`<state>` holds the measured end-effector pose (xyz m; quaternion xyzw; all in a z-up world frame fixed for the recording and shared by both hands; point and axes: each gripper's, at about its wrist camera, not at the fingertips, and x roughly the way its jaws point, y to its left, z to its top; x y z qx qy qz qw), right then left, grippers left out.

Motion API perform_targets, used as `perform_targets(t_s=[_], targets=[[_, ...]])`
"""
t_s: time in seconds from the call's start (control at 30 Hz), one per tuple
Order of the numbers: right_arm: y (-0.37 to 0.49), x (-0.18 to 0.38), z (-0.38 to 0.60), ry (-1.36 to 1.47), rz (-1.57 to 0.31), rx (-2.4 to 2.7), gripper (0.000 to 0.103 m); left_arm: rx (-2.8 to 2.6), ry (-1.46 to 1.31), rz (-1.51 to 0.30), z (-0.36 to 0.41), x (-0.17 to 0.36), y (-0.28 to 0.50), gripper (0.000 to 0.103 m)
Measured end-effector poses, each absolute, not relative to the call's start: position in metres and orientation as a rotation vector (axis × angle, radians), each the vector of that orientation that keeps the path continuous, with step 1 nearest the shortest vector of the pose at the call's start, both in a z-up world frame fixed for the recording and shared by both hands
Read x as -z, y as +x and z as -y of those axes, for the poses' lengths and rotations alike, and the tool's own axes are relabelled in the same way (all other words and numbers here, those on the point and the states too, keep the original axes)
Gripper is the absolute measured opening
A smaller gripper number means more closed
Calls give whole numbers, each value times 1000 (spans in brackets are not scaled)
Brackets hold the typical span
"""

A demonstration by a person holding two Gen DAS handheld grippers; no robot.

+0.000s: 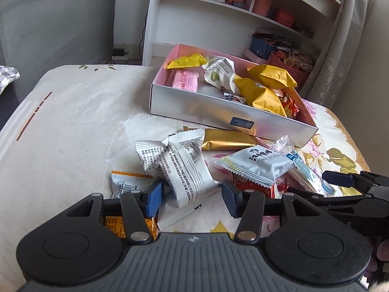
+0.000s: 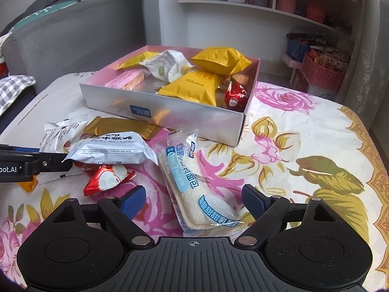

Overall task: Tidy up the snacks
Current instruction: 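Grasp a white wrapped packet with the left tool while the right grasps the clear bread roll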

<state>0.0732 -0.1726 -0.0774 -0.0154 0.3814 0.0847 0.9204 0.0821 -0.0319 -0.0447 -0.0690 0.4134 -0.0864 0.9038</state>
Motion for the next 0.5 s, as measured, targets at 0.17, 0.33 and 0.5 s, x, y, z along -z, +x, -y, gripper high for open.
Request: perform_targets(t_s=[0.17, 0.33, 0.5], targets=[[76, 78, 176, -13, -776, -149, 62, 153, -171, -844, 32, 46, 89, 49], [76, 77, 174, 8, -772, -175, 36, 134, -180, -839, 33, 46, 92, 49], [74, 70, 173, 57, -770, -193, 25, 130, -172, -830, 33, 42, 93, 33]])
